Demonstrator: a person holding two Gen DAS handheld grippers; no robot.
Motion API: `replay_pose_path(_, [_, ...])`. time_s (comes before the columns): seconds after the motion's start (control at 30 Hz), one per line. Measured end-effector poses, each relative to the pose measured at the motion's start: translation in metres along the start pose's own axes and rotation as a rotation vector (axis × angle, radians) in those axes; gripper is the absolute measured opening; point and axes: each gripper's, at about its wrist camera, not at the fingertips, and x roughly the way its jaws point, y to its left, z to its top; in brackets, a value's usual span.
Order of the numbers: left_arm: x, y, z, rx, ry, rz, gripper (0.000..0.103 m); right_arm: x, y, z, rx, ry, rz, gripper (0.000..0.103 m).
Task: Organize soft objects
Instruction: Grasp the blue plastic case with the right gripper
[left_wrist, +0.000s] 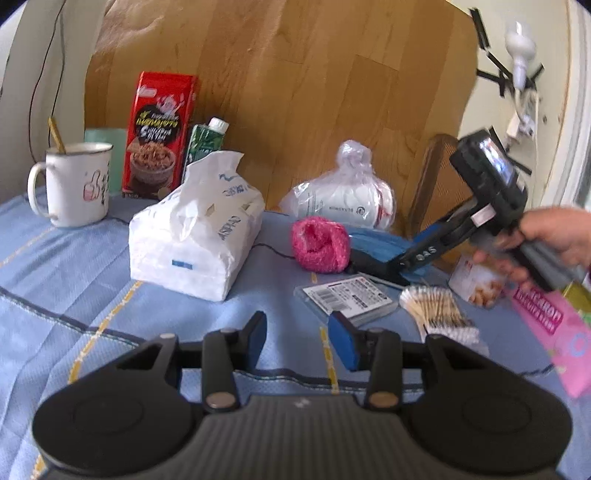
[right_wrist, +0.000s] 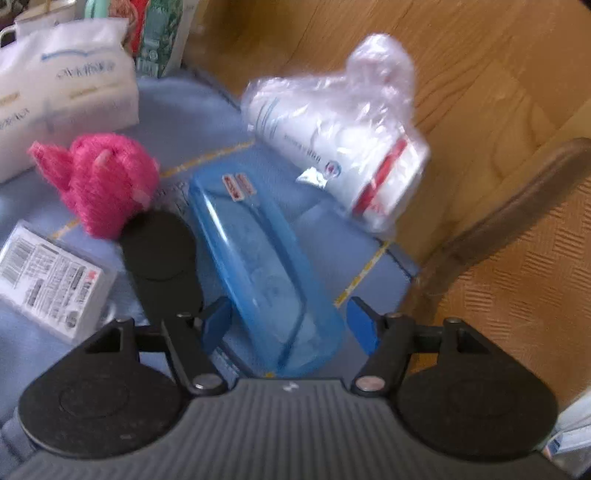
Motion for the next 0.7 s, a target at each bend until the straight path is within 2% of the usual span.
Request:
replay_pose_path(0.13, [-0.002,0.008,0.001,-0.047,-0.008,-0.012,0.039,0.003,-0.002,0.005,0.086,-0.037,-0.009,0.063])
replay_pose_path(0.2, [-0.002,0.008,0.001,-0.054,-0.01,-0.011,0.042,-0.005,-0.003,0.005,0.141,-0.058,-0.006,0.06])
replay_pose_path(0.3, [-0.003,0.01,0.001,-0.065,-0.018,-0.003,0.046,-0.042,-0.005,0.0,0.235,-0.145,0.019,0.056])
replay_pose_path(0.37, [-0.004,0.012,0.001,-0.078,-0.022,-0.001,0.047,-0.076,-0.001,-0.011,0.265,-0.213,0.067,0.054])
replay_pose_path(0.43, [-0.004,0.015,0.002,-0.092,-0.022,-0.006,0.048,-0.116,0.01,-0.034,0.268,-0.282,0.117,0.051])
replay_pose_path(0.53, [-0.005,0.017,0.002,-0.106,-0.015,-0.01,0.048,-0.166,0.041,-0.088,0.242,-0.347,0.142,0.051])
replay_pose_path(0.63, [-0.006,0.012,0.002,-0.087,0.011,-0.032,0.048,-0.189,0.081,-0.15,0.232,-0.349,0.133,0.051])
replay_pose_path(0.7, [-0.01,0.002,0.0,-0.065,0.026,-0.033,0.048,-0.191,0.108,-0.182,0.249,-0.324,0.121,0.049])
